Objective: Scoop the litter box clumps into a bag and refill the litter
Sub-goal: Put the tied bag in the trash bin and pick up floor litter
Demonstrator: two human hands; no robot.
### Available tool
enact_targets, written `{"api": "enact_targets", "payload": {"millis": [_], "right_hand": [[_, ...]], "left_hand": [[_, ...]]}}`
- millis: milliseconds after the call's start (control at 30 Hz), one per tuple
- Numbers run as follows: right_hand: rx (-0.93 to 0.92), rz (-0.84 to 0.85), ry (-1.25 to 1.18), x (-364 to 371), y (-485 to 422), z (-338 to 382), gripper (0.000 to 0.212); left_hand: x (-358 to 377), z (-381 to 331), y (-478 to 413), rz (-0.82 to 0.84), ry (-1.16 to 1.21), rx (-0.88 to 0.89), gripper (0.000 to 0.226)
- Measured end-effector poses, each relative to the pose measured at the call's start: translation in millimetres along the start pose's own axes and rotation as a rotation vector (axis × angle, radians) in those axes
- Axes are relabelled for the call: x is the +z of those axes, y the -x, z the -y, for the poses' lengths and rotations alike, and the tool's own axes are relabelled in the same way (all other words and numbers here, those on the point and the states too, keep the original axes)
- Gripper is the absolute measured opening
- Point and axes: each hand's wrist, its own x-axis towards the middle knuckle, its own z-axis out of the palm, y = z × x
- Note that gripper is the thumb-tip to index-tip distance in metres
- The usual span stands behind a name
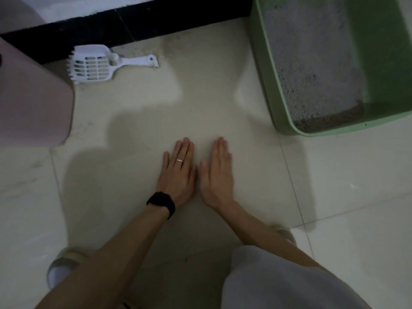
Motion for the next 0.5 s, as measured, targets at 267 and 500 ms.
{"api": "enact_targets", "payload": {"millis": [267,500], "right_hand": [[-0.051,-0.169,-0.054,-58,-28,-34,0.054],[-0.140,0.078,0.219,-52,1,-59,0.074]], "left_hand": [[0,-5,11,0.019,-0.024,0.061,0.071],[16,-24,22,0.029,0.008,0.174,0.073]]}}
